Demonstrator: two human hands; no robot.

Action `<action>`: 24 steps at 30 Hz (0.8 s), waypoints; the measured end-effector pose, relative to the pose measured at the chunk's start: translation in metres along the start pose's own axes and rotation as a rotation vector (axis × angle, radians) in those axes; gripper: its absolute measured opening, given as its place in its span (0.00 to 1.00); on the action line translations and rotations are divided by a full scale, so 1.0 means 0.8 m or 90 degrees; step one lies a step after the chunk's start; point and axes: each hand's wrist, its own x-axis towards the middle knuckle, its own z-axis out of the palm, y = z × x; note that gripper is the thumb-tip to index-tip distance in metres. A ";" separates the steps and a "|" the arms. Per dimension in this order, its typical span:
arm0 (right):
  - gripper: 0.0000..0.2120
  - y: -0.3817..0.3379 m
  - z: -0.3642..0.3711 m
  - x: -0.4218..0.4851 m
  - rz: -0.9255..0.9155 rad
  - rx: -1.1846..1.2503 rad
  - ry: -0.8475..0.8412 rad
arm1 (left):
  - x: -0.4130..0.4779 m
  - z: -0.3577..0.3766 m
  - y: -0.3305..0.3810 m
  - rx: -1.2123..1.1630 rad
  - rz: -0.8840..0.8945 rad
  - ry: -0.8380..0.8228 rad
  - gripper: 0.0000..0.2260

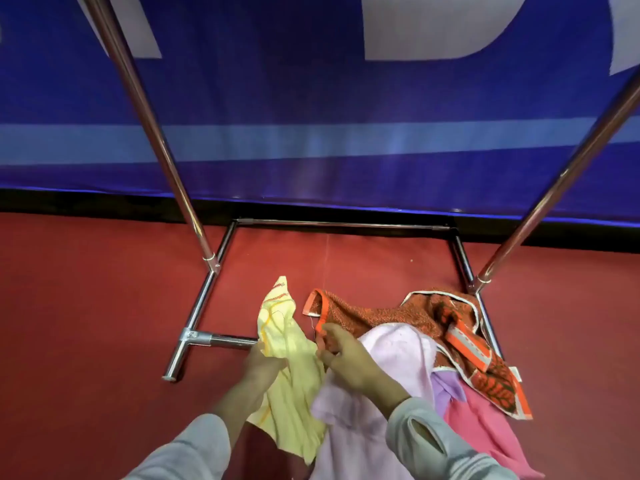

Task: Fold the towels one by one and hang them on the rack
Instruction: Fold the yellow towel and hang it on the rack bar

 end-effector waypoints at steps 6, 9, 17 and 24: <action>0.34 0.022 0.045 -0.003 0.057 -0.167 -0.108 | -0.002 0.020 -0.050 -0.096 -0.025 -0.088 0.28; 0.36 0.032 0.060 -0.008 0.104 -0.295 -0.104 | -0.005 0.031 -0.064 -0.078 -0.048 -0.104 0.13; 0.13 0.037 0.066 -0.021 0.104 -0.394 -0.050 | -0.013 0.019 -0.052 -0.125 -0.022 -0.051 0.09; 0.12 -0.045 0.002 -0.085 0.052 0.246 0.131 | -0.074 0.003 0.015 -0.246 0.071 -0.080 0.09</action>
